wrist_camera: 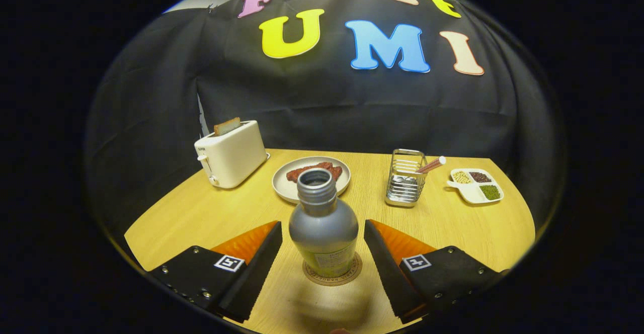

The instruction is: Take the bottle from table, then pour the juice into the cup, finally place the bottle on the coaster

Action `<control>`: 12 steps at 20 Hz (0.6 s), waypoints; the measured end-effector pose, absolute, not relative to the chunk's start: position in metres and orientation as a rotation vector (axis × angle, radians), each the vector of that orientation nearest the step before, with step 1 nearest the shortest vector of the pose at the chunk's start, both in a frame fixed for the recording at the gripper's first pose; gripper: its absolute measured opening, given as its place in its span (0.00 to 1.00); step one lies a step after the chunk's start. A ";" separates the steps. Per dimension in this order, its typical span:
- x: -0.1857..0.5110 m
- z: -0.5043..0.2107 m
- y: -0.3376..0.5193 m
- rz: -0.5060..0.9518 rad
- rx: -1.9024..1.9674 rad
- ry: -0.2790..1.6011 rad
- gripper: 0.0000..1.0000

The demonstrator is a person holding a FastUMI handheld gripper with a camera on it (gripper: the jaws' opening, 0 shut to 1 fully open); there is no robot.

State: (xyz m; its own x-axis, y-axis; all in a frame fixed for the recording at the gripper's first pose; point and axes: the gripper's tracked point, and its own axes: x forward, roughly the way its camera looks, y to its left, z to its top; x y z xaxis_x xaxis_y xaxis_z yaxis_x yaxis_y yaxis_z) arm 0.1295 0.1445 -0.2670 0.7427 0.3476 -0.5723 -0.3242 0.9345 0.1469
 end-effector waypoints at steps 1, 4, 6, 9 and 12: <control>0.126 -0.254 0.143 0.362 0.039 0.613 0.98; 0.109 -0.215 0.132 0.336 0.040 0.552 0.98; 0.099 -0.186 0.124 0.305 0.054 0.509 0.98; 0.080 -0.149 0.106 0.253 0.080 0.454 0.98; 0.063 -0.111 0.084 0.186 0.067 0.382 0.98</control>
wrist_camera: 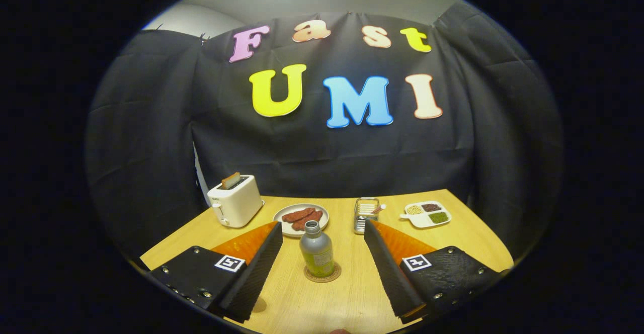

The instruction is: Take the bottle from table, then pour the juice into the cup, finally place the bottle on the coaster

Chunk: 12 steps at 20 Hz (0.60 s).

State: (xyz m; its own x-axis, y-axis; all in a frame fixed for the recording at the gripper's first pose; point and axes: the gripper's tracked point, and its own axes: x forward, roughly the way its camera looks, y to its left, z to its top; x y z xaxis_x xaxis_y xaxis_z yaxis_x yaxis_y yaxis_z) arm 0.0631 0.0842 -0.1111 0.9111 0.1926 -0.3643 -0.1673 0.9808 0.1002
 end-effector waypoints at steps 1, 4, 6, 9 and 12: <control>0.058 -0.099 0.079 0.171 0.062 0.357 0.98; 0.035 -0.075 0.063 0.140 0.033 0.316 0.98; 0.022 -0.064 0.054 0.115 0.011 0.294 0.98; 0.006 -0.049 0.045 0.074 -0.031 0.244 0.98; -0.006 -0.043 0.048 0.069 -0.030 0.224 0.98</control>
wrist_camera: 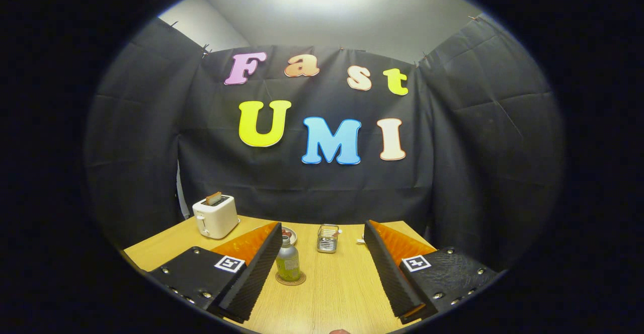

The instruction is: Take the bottle from table, then pour the juice into the cup, finally place the bottle on the coaster

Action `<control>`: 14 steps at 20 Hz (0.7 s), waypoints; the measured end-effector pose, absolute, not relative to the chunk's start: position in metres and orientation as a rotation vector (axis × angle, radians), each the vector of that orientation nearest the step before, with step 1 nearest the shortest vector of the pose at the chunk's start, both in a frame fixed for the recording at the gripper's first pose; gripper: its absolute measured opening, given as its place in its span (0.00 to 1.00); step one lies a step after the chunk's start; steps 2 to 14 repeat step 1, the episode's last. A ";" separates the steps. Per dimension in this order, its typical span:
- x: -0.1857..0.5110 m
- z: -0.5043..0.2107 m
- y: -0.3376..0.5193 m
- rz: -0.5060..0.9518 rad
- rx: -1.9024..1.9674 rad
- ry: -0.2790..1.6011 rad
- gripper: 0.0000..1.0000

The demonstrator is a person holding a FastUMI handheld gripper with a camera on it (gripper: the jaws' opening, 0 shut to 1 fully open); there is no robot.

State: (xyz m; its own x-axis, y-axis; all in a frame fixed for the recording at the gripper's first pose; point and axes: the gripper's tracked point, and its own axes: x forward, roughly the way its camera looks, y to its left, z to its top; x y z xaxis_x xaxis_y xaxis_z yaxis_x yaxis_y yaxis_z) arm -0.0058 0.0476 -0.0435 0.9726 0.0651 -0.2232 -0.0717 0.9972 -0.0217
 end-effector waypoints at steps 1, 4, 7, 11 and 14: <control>-0.007 -0.042 0.049 0.074 -0.029 0.221 0.98; -0.007 -0.042 0.049 0.074 -0.029 0.221 0.98; -0.007 -0.042 0.049 0.074 -0.029 0.221 0.98; -0.007 -0.042 0.049 0.074 -0.029 0.221 0.98; -0.007 -0.042 0.049 0.074 -0.029 0.221 0.98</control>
